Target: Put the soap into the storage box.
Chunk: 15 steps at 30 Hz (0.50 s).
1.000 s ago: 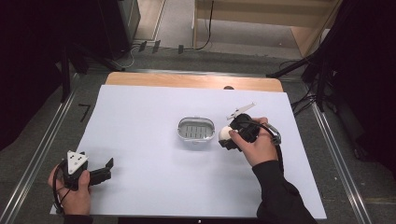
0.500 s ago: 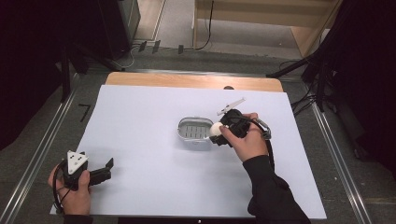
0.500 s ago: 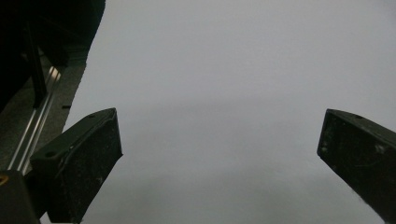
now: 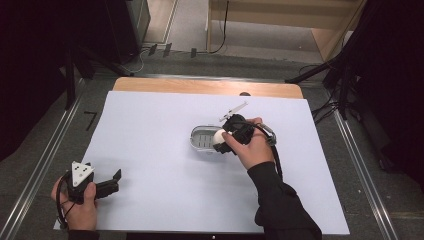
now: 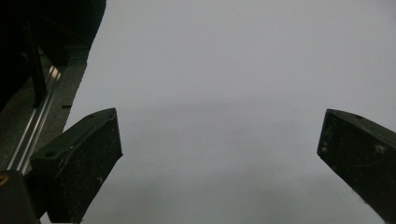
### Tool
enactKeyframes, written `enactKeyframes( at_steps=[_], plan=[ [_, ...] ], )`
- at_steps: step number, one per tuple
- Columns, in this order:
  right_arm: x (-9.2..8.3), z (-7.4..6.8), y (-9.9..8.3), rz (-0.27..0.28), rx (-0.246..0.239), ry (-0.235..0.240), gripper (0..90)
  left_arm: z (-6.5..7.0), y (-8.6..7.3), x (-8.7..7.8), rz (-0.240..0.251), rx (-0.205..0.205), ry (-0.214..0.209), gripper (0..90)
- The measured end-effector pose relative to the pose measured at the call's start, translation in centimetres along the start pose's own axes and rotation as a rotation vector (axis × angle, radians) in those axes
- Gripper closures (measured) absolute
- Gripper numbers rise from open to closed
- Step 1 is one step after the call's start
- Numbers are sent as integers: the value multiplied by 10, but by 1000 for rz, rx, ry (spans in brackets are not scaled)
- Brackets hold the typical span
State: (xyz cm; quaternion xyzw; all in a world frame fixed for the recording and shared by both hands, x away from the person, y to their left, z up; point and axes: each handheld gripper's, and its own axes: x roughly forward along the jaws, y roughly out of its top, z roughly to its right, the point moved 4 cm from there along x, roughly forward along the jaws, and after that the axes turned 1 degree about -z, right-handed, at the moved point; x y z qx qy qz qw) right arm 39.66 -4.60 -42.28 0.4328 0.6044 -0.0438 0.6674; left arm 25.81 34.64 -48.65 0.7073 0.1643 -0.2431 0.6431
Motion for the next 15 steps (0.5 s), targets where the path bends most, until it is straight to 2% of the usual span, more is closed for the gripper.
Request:
enactKeyframes(
  at_steps=[9,15],
  plan=[
    [9,-5,13,-4,-13,11,249,0,0,0,0,-1,-1,2],
    [18,-5,17,-32,-6,27,249,0,0,0,0,0,-2,2]
  ],
)
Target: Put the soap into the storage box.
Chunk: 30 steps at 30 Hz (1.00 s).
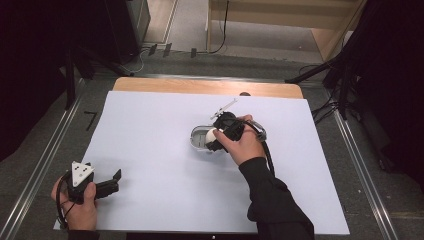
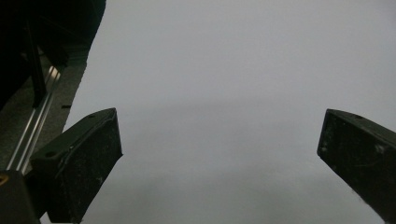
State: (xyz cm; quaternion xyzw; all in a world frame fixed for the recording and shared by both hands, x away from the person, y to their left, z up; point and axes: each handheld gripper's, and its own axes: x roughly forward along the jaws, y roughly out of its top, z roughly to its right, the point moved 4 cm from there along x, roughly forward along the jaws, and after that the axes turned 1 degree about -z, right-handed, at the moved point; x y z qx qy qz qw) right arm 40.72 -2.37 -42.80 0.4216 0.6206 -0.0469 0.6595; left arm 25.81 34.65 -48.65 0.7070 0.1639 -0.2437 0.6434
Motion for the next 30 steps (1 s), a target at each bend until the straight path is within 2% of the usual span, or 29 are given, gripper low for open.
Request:
enactKeyframes(
  at_steps=[6,9,16,22,30],
  plan=[
    [6,0,5,-14,16,5,249,0,0,0,-3,-7,-2,2],
    [10,-3,7,-29,9,-12,249,0,0,0,0,-12,-3,2],
    [17,-3,9,-36,24,5,249,-1,0,0,1,-14,-6,2],
    [22,-2,8,-51,25,0,249,-1,0,0,1,-14,-6,2],
    [25,-1,8,-42,44,1,249,-1,0,0,1,-15,-5,1]
  ],
)
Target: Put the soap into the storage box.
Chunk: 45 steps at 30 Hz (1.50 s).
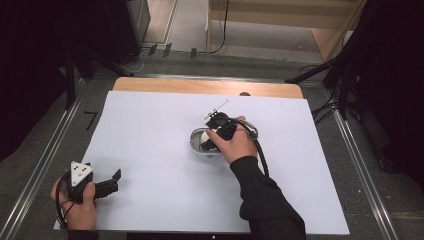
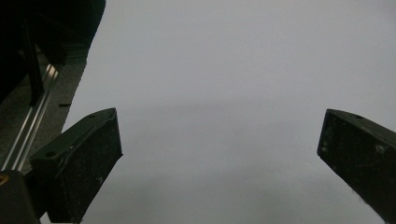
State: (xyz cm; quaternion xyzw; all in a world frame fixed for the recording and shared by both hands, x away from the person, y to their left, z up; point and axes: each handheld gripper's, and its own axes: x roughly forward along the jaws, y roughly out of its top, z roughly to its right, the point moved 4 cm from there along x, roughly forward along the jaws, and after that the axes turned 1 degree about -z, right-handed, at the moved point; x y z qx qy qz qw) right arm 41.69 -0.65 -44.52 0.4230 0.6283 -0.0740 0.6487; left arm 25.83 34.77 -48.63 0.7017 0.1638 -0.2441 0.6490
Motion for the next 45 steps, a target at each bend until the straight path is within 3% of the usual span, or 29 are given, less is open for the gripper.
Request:
enactKeyframes(
  at_steps=[11,15,21,28,41,45],
  plan=[
    [8,0,-3,13,40,-20,248,0,0,0,0,0,0,2],
    [7,0,-4,2,26,-51,245,0,0,0,0,-1,-1,2],
    [1,1,-5,45,44,-31,189,0,0,0,0,-1,-2,1],
    [-6,1,-6,52,45,-41,135,0,0,0,0,0,0,2],
    [-14,6,-17,82,63,-53,128,0,0,0,-1,0,0,2],
    [-17,8,-21,93,76,-62,28,0,0,0,-1,1,0,1]
  ],
)
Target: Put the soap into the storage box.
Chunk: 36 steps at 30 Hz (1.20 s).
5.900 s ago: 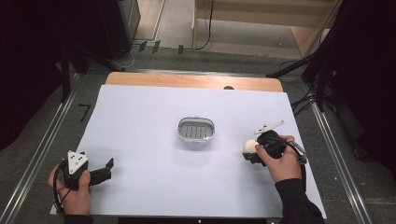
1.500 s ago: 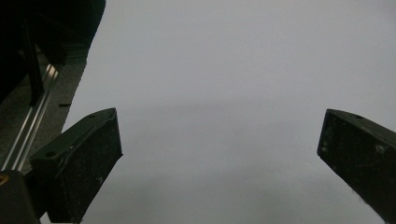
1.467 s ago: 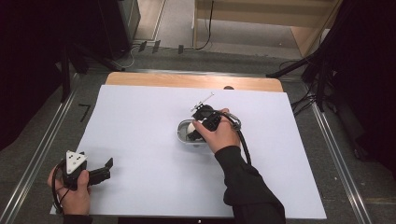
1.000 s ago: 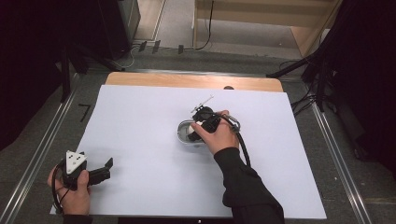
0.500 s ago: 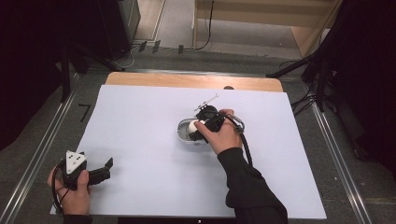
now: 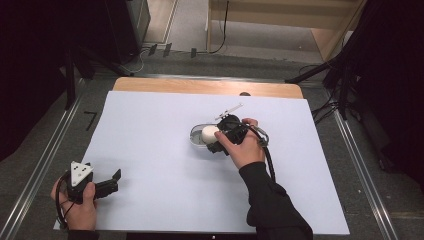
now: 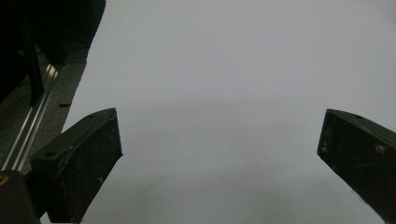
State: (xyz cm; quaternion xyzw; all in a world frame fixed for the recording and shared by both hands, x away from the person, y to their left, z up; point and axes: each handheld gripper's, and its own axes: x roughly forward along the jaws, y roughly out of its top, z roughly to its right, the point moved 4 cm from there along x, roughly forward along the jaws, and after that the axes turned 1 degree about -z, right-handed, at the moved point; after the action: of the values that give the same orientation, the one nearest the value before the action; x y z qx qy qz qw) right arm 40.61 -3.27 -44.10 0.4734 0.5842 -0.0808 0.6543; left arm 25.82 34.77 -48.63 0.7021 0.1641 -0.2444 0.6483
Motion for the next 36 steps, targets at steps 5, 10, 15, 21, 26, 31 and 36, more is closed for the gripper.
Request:
enactKeyframes(
  at_steps=[5,10,15,21,26,31,36],
  plan=[
    [-5,2,-4,13,10,4,4,0,0,0,1,0,-1,2],
    [-12,6,-9,33,11,2,0,0,0,0,1,0,-3,1],
    [-19,9,-15,37,7,-4,0,0,0,0,1,0,-1,2],
    [-24,17,-27,36,20,-7,0,0,0,0,1,-1,-1,2],
    [-28,23,-39,39,32,-13,0,0,0,0,0,0,0,2],
    [-31,29,-51,42,44,-14,0,1,0,0,1,0,1,2],
    [-36,37,-65,39,59,-31,0,1,0,0,0,1,2,2]
  ],
)
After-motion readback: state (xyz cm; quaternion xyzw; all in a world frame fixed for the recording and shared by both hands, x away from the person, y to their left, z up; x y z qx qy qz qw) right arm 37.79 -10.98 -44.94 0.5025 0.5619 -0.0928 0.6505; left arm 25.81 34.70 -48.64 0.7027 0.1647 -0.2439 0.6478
